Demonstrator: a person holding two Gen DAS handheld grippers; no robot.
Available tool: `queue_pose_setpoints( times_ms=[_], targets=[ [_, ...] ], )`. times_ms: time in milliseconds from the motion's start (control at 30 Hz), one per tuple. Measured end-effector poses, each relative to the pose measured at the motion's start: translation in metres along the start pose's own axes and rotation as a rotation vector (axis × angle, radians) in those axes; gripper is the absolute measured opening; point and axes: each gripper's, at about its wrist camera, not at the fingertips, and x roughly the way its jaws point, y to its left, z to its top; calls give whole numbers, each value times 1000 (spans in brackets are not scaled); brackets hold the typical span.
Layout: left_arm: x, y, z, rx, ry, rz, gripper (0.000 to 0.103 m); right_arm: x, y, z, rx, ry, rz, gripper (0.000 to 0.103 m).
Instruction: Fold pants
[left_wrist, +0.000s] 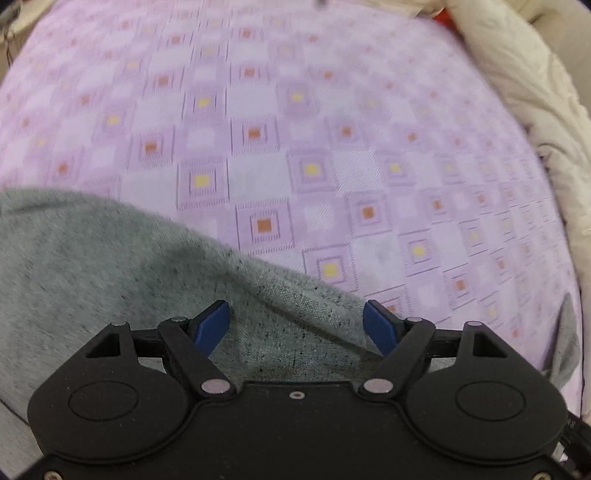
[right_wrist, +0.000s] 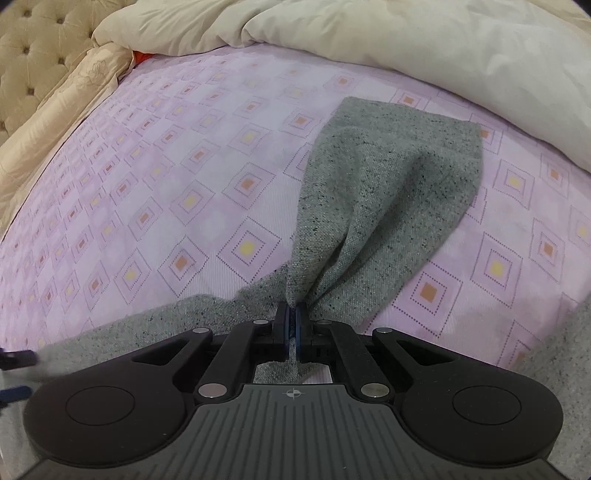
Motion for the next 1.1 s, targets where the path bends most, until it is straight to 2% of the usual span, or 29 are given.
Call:
queue_pose_setpoints(
  times_ms=[67,100,133,167,233,300,400,500,600,700,800,867,933,1000,1067,1100],
  targets=[
    [16,3,4,-42,47,-3,78,-1,-1,2,6,7,9,3],
    [19,2,6,-45,35,-1,71,-2,0,4,9,4,20,3],
    [17,0,7,-32,2,4,35,-5,-1,7,18,-8,41,3],
    [15,-4,9,-13,-13,1,11,-9,-1,9,26,-26,59,3],
    [4,-3,13,-33,-48,-31,10,-30,-2,13,53,-87,139,3],
    [-18,0,13,-35,-128,-60,8,-57,-2,11,63,-146,212,3],
    [-60,6,-1,4,-238,-93,7,-104,-7,-4,40,-221,278,3],
    [-104,21,-32,48,-332,-148,7,-133,-24,-30,35,-211,291,3],
    [-128,31,-78,125,-390,-162,7,-137,-42,-66,22,-128,253,3],
    [-133,47,-122,161,-380,-160,7,-122,-56,-96,-28,-17,191,3],
    [-123,62,-163,176,-329,-135,7,-108,-62,-116,-86,102,147,3],
    [-114,70,-185,188,-281,-111,7,-109,-64,-120,-106,134,133,6],
    [-100,78,-198,185,-229,-93,7,-119,-64,-115,-105,124,156,6],
    [-91,83,-208,179,-195,-76,8,-132,-62,-105,-92,68,161,8],
    [-88,85,-214,176,-183,-66,8,-139,-55,-94,-102,0,130,23],
    [-88,84,-222,181,-184,-63,8,-138,-49,-89,-117,-30,101,27]
  ],
)
